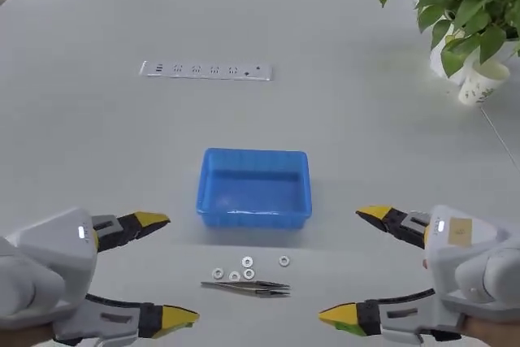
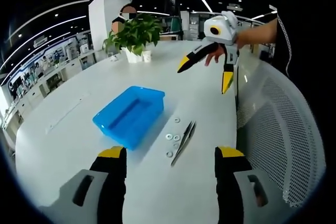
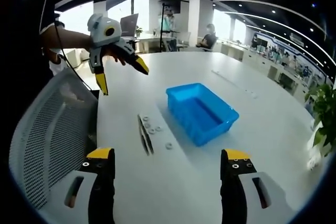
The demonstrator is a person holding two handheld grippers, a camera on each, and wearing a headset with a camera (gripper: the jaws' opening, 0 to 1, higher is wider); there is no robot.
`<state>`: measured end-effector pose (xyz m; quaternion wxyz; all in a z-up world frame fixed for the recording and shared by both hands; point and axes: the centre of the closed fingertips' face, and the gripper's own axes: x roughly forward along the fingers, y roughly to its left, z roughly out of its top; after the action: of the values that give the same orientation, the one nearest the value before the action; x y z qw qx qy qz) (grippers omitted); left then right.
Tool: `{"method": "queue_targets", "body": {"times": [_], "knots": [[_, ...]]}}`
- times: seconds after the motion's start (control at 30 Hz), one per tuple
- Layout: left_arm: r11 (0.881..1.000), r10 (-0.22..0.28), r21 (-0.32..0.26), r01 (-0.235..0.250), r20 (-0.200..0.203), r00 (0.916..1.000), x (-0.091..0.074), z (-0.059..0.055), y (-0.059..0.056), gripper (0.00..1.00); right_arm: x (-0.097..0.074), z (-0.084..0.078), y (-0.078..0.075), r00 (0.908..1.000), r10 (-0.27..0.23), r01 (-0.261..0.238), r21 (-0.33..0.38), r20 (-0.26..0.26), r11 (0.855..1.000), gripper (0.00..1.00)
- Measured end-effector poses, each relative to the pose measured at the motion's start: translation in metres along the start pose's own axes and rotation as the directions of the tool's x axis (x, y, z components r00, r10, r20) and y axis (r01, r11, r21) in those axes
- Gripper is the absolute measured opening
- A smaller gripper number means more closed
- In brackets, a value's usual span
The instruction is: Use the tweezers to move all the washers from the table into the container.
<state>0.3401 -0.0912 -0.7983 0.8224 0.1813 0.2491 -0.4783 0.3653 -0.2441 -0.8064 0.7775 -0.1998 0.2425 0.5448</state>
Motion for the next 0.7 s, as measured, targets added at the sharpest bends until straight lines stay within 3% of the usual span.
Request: {"method": "queue_targets", "body": {"times": [0.4,0.7], "knots": [[0.995,-0.072,0.064,0.078,-0.085,0.9937,0.013,-0.020,-0.006,0.47,0.019,-0.004,0.012,0.9964,0.079,-0.081,-0.073,-0.029,0.994,0.69],[0.989,-0.098,0.092,0.112,-0.147,0.9842,0.025,-0.035,-0.006,0.35,0.033,-0.009,0.016,0.9903,0.126,-0.132,-0.123,-0.060,0.984,0.58]]}}
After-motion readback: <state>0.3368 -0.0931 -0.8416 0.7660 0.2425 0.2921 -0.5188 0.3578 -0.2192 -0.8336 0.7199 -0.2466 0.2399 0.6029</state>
